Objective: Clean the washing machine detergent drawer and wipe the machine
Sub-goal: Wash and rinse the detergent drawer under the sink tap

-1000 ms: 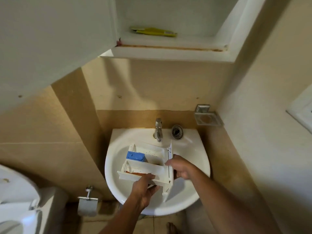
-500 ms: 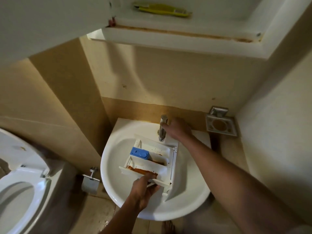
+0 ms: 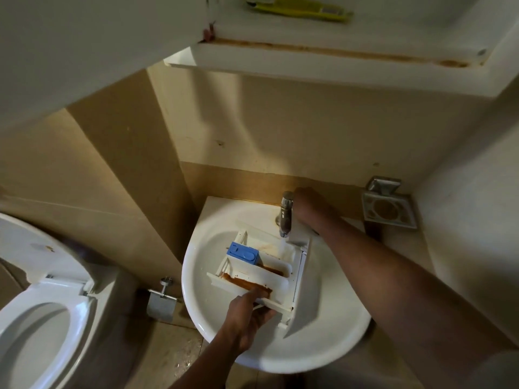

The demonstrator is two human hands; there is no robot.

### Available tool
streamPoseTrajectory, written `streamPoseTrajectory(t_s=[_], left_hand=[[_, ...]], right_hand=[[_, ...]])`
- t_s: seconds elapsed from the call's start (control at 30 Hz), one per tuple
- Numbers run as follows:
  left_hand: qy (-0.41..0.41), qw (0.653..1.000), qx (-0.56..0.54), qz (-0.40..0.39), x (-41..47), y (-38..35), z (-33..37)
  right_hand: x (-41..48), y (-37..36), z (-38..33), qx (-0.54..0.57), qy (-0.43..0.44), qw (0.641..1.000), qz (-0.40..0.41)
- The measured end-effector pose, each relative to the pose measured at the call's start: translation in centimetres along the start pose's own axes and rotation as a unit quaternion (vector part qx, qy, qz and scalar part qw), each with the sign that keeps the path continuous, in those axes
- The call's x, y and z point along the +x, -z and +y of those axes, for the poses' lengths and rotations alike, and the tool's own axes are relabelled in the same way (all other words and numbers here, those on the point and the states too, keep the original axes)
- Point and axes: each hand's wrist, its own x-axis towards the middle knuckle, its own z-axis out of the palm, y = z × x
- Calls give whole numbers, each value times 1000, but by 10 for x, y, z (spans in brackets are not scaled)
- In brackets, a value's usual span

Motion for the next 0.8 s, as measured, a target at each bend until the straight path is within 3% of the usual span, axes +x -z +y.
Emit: streamPoseTrajectory(t_s=[0.33, 0.63, 0.8], left_hand=[[94, 995, 13, -37, -10, -12, 0], [13, 999, 20, 30, -18, 2, -7], [17, 999, 18, 35, -22, 2, -7]], right_hand=[[-1, 1, -3, -6, 3, 1000, 1], [1, -4, 3, 66, -25, 997, 10], [2, -8, 6, 86, -21, 996, 8]])
